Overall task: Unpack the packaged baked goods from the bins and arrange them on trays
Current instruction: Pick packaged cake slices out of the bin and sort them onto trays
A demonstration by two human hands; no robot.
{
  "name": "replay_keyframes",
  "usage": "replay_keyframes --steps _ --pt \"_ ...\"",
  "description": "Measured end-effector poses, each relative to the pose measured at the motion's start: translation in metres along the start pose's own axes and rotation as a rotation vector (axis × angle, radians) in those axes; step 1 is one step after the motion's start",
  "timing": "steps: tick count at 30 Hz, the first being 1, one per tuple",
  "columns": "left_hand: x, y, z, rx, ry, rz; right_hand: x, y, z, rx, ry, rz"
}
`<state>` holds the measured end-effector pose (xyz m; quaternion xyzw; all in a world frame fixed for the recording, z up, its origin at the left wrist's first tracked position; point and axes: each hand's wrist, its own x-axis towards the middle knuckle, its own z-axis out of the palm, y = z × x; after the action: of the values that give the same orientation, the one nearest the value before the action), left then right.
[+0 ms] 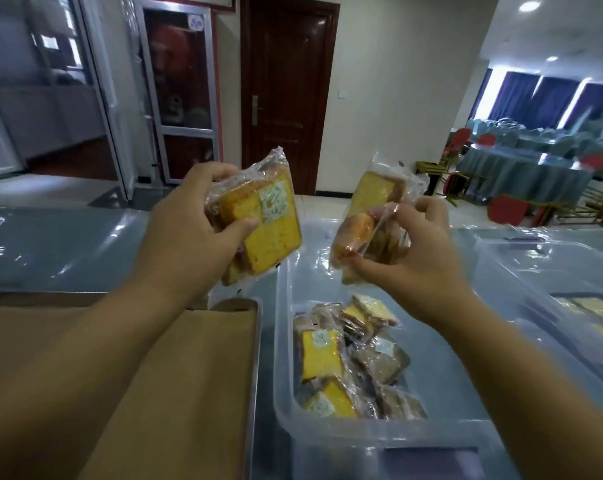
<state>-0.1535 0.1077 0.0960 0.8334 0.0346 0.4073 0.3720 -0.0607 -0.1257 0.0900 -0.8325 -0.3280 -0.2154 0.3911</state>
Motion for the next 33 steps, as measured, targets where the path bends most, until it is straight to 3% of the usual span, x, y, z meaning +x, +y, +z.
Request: replay_keyframes --steps 7,14,19,23,33 --pt "-0.058 -0.046 -0.129 0.050 0.015 -0.113 -0.030 -0.119 0.073 0.226 -0.044 -0.038" --pt "-0.130 -0.116 -0.221 0.129 0.007 -0.310 -0.077 -0.190 0.177 0.388 -0.276 -0.004" --pt "-0.160 -0.164 -0.257 0.035 -0.001 -0.513 -0.095 -0.214 0.245 0.449 -0.387 0.078" --pt "-0.170 -0.208 -0.272 0.107 0.018 -0.670 -0.095 -0.221 0.299 0.530 -0.448 0.127" --pt "-0.132 -0.344 -0.304 0.287 -0.115 -0.753 -0.049 -0.211 0.461 0.541 -0.530 0.289"
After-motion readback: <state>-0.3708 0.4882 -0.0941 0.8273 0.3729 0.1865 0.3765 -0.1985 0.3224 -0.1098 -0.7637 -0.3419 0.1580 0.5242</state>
